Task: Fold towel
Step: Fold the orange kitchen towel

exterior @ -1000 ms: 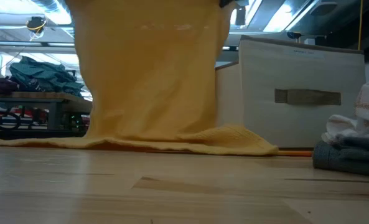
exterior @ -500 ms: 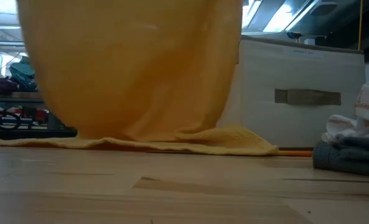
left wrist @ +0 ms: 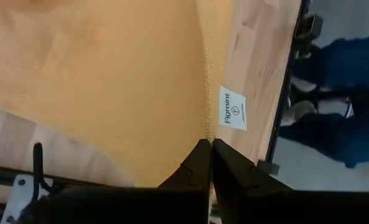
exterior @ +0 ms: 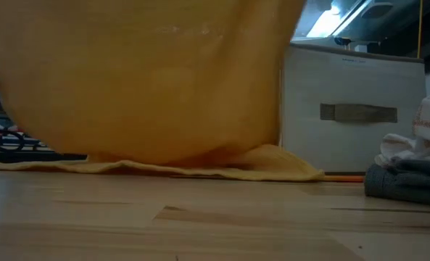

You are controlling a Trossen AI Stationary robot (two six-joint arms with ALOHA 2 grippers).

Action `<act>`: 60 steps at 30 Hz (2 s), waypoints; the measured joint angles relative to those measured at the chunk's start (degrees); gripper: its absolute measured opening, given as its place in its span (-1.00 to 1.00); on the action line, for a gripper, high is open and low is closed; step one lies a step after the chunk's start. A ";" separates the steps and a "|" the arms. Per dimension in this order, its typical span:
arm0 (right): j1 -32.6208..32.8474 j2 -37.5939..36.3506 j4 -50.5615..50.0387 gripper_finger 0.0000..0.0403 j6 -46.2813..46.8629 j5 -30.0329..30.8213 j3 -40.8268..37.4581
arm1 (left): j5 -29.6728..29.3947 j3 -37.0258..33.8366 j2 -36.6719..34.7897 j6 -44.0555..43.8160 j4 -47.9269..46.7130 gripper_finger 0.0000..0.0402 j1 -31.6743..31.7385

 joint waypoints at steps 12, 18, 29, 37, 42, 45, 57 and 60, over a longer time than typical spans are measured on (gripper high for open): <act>9.66 0.02 7.40 -0.95 17.46 -4.43 -9.06 | 0.02 0.00 8.73 -8.96 -0.74 -1.00 -10.85; 13.61 0.04 7.79 -0.95 20.32 -4.55 -9.23 | 1.47 0.00 13.94 -13.89 -0.37 -1.00 -16.14; 14.27 0.31 11.54 -0.95 18.90 -4.77 -14.16 | -3.77 -0.15 18.12 -13.48 -1.07 -1.00 -18.41; 13.31 0.37 18.10 -0.95 18.92 -4.51 -22.77 | -10.97 -7.35 18.12 -18.79 -1.37 -1.00 -18.35; 9.80 0.33 16.91 -0.95 18.55 -1.63 -24.58 | -17.92 -12.89 18.14 -22.06 -1.62 -1.00 -18.09; 6.81 0.33 16.40 -0.95 17.32 -0.25 -25.15 | -22.24 -15.62 17.92 -23.96 -1.66 -1.00 -17.03; -5.73 0.33 15.81 -0.95 12.59 3.85 -25.12 | -32.12 -25.33 17.38 -24.98 -1.45 -1.00 -5.63; -8.46 0.33 15.81 -0.95 12.56 4.11 -25.12 | -33.73 -28.31 17.38 -25.22 -1.47 -1.00 -2.21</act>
